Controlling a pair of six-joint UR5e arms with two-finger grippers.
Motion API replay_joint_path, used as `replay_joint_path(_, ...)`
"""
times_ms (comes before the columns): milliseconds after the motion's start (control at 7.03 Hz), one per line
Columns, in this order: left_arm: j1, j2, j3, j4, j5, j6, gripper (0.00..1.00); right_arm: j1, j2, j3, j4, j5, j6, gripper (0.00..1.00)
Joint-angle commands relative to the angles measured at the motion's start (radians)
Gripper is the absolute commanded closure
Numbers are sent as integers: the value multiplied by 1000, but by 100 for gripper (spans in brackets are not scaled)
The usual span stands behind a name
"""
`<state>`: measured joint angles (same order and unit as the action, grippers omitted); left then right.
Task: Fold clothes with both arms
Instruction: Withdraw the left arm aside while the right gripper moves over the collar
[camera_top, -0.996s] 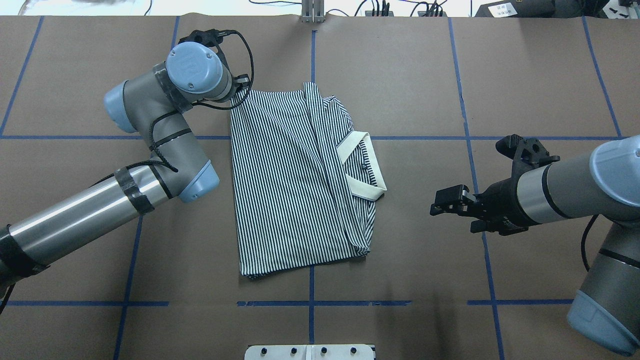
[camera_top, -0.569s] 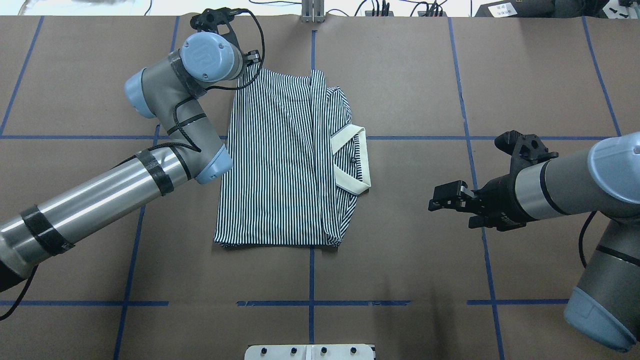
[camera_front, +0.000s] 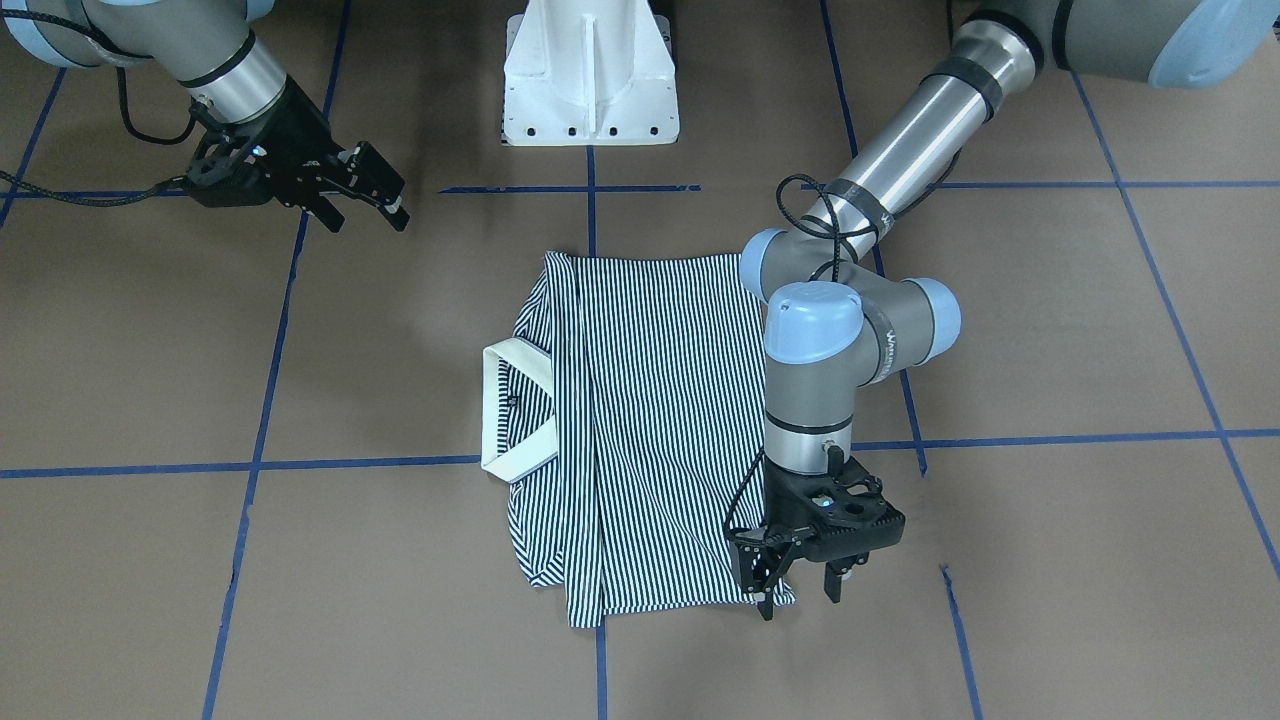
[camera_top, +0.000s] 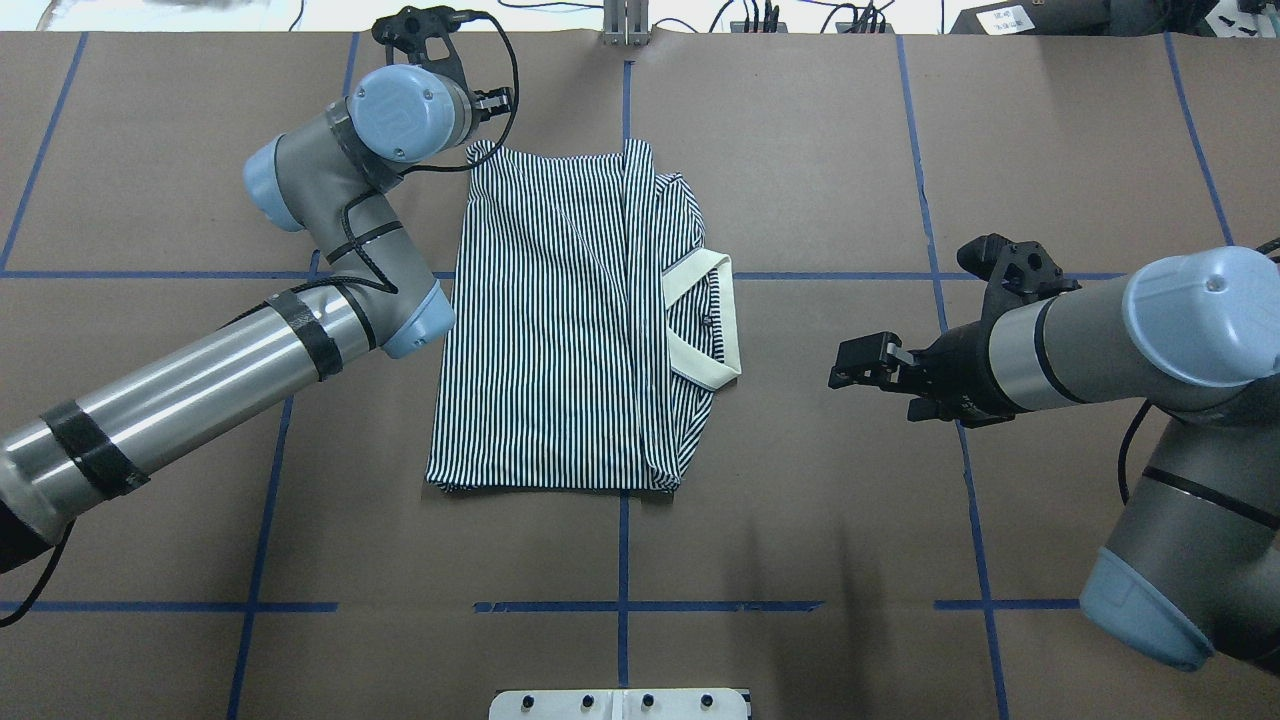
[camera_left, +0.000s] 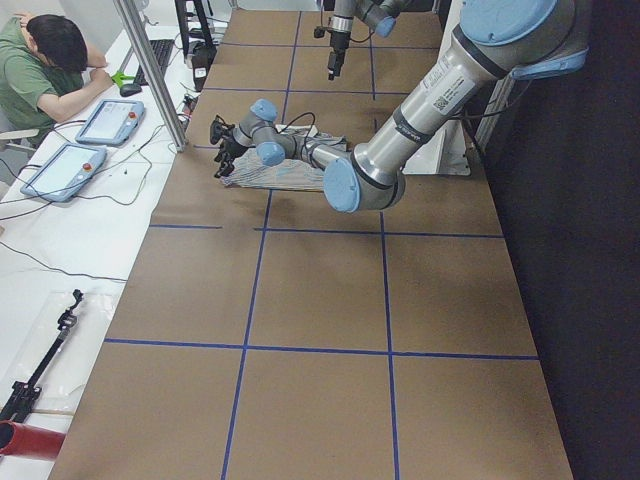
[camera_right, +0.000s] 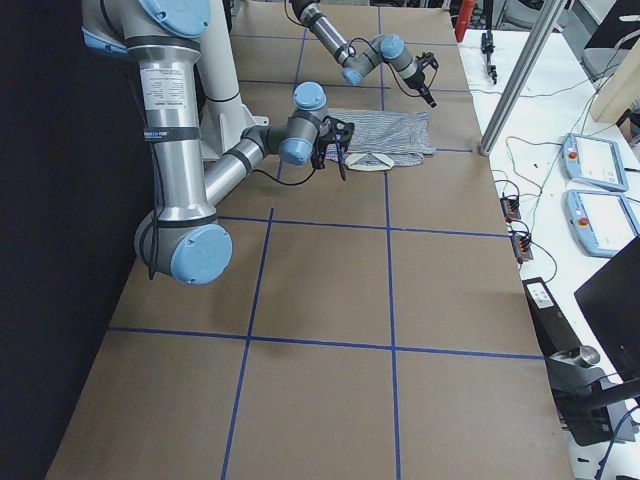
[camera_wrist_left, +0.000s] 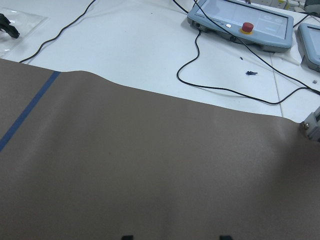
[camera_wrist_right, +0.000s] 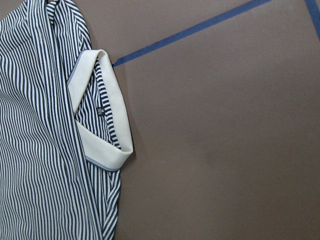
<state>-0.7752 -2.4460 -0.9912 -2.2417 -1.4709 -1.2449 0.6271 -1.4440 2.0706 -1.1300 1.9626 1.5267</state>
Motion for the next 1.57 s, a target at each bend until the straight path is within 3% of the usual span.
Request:
replay_joint_path(0,-15,109,-179,68,-142,19,0,0,122,-64,-140,-33,-136,0)
replay_joint_path(285,-10,241,-399,187,-144,24,0,-67,349,-107,-444,-132,-282,0)
replay_joint_path(427,-6,316,-479,191,-149,25,0,-104,417,-180,-451,-177,-295,0)
replay_joint_path(854,-3,568,-717,191,-278,195,0,-176,603,-405,-452,-226,-295,0)
replay_joint_path(996,-1,602,-748,189,-285,197,0,-194,640,-465,-453,-226,-295,0)
replay_joint_path(1281,-1,610,-750,189,-285,197,0,-213,637,-515,-455,-232,-307,0)
replay_joint_path(1423,-1,610,-750,188,-285,196,0,-224,639,-517,-508,-234,-351,0)
